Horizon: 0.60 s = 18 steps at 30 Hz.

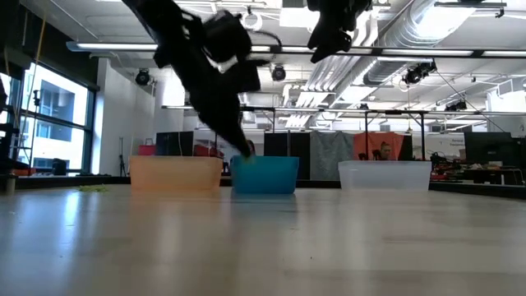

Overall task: Sort Halloween decoration
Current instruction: Put the green spider toy into the orange bin

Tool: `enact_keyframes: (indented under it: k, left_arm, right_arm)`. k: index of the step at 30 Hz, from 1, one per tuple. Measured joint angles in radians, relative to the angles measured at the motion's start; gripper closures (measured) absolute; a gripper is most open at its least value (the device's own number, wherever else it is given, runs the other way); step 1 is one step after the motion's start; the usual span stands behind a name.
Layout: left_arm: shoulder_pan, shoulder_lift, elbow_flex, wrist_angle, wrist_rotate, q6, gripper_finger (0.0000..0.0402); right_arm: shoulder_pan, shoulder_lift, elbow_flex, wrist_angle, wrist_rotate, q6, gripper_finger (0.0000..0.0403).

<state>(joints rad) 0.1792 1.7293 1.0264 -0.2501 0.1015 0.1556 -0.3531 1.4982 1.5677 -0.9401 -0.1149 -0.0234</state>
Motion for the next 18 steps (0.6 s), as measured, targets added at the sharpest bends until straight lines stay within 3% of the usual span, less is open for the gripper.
enact_keyframes:
  k: [10,18]
  left_arm:
    - [0.103,-0.413,0.001,-0.088,0.031,0.018,0.04]
    - [0.157,-0.755,0.001,-0.097,-0.203,-0.133,0.0401]
  right_arm:
    - [0.0,0.0,0.0,0.014,0.0,-0.003,0.0147]
    - [0.0,0.0,0.0,0.108,0.0,0.0,0.0147]
